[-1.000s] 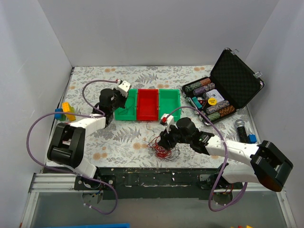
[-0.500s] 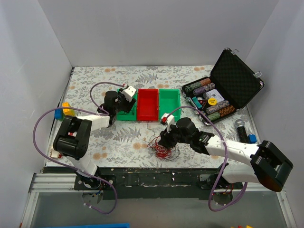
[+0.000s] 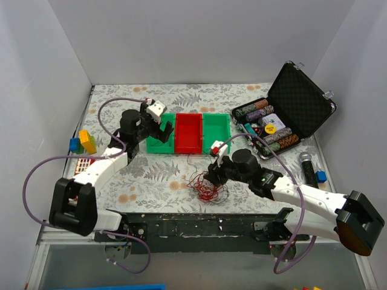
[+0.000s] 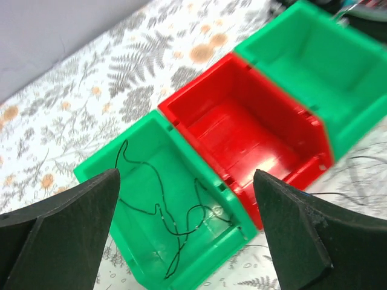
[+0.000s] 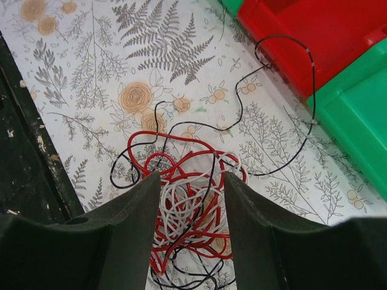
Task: Untangle the cables
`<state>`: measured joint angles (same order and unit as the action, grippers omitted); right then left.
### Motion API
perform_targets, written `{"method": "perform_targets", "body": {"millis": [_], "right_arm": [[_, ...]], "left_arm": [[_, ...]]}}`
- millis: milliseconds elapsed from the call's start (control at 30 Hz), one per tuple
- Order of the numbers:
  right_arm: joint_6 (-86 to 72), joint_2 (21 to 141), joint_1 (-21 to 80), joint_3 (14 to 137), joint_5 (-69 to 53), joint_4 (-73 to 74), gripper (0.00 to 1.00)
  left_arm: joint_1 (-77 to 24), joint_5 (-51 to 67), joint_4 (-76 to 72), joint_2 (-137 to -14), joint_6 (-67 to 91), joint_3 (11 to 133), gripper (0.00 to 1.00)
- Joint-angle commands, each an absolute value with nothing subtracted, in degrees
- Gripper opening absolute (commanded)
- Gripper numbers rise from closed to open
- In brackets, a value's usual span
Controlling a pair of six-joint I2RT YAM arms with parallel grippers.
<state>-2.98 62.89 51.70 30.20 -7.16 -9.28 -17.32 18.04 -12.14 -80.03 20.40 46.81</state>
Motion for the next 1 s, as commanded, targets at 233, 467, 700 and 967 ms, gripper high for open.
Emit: {"method": "perform_targets", "body": {"millis": [233, 467, 700, 967], "right_arm": [[-4.9, 55.0, 49.8, 28.8, -0.4, -10.3, 0.54], [-6.1, 53.3, 49.0, 28.6, 2.3, -10.1, 0.54], [-6.9, 53.9, 48.3, 27.5, 1.5, -10.9, 0.54], [-6.6, 54.9, 46.6, 28.0, 0.4, -11.6, 0.54]], "left_arm": [[-21.8, 38.9, -2.6, -74.3, 19.9, 48.7, 0.96], [-26.0, 41.0, -0.3, -88.6, 16.4, 55.4, 0.97], [-27.4, 43.6, 4.7, -95.4, 15.4, 60.8, 0.86], [-27.9, 46.4, 13.6, -99.9, 11.8, 67.0, 0.33]]}}
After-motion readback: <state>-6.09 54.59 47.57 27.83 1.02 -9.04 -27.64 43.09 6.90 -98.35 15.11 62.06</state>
